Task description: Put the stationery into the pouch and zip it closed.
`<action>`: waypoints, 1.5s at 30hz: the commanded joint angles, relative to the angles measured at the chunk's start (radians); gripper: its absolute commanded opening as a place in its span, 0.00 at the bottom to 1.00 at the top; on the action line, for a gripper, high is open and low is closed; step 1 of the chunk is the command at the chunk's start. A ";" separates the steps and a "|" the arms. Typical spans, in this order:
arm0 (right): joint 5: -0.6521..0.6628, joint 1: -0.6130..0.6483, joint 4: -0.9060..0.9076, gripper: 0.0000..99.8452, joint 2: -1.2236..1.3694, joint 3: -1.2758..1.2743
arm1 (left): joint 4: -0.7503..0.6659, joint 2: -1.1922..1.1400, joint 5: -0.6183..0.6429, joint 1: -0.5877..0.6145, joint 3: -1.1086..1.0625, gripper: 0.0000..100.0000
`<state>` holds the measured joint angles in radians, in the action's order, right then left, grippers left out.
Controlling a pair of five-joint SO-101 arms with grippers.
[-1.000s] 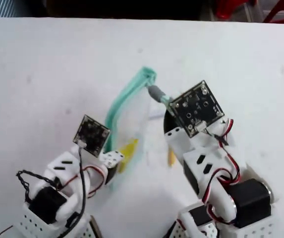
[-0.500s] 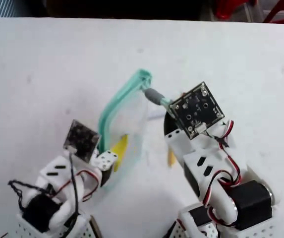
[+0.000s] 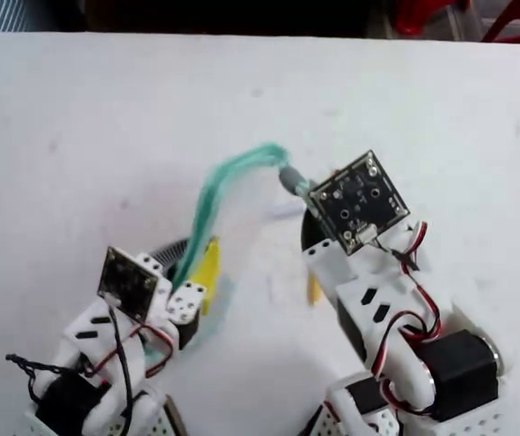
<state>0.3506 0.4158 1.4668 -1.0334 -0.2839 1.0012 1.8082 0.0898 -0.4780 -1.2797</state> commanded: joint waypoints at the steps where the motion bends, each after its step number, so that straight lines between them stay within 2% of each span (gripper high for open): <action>1: 0.005 -0.004 -0.030 0.02 -0.001 0.011 | -0.038 0.013 -0.015 0.004 0.014 0.02; 5: 0.005 -0.004 -0.173 0.02 0.002 0.011 | -0.109 0.013 -0.015 0.004 -0.008 0.02; 10: -0.005 -0.004 -0.315 0.02 0.004 0.011 | -0.328 0.013 -0.018 0.004 -0.123 0.02; 14: -0.005 -0.004 -0.320 0.02 0.039 0.009 | -0.482 0.013 -0.020 0.010 -0.190 0.02; 17: -0.006 -0.005 -0.302 0.02 0.073 -0.002 | -0.516 0.012 -0.020 0.012 -0.206 0.02; 25: -0.006 -0.007 -0.360 0.02 0.151 -0.084 | -0.470 0.013 -0.021 0.005 -0.276 0.02; 28: -0.006 -0.002 -0.361 0.02 0.151 -0.075 | -0.402 0.015 -0.020 -0.001 -0.256 0.03; 32: -0.006 0.015 -0.400 0.02 0.162 -0.015 | -0.265 0.015 -0.017 -0.067 -0.198 0.07; 36: -0.021 0.016 -0.473 0.02 0.176 0.077 | -0.180 0.015 -0.066 -0.143 -0.161 0.02; 39: -0.084 0.010 -0.440 0.02 0.232 0.141 | -0.172 0.015 -0.106 -0.142 -0.161 0.02; 45: -0.081 0.030 -0.294 0.02 0.311 0.149 | -0.178 0.015 -0.106 -0.142 -0.161 0.02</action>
<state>0.2785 0.4296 1.1139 -0.7311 -0.1795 0.8048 1.8267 -0.0069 -0.6022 -1.4530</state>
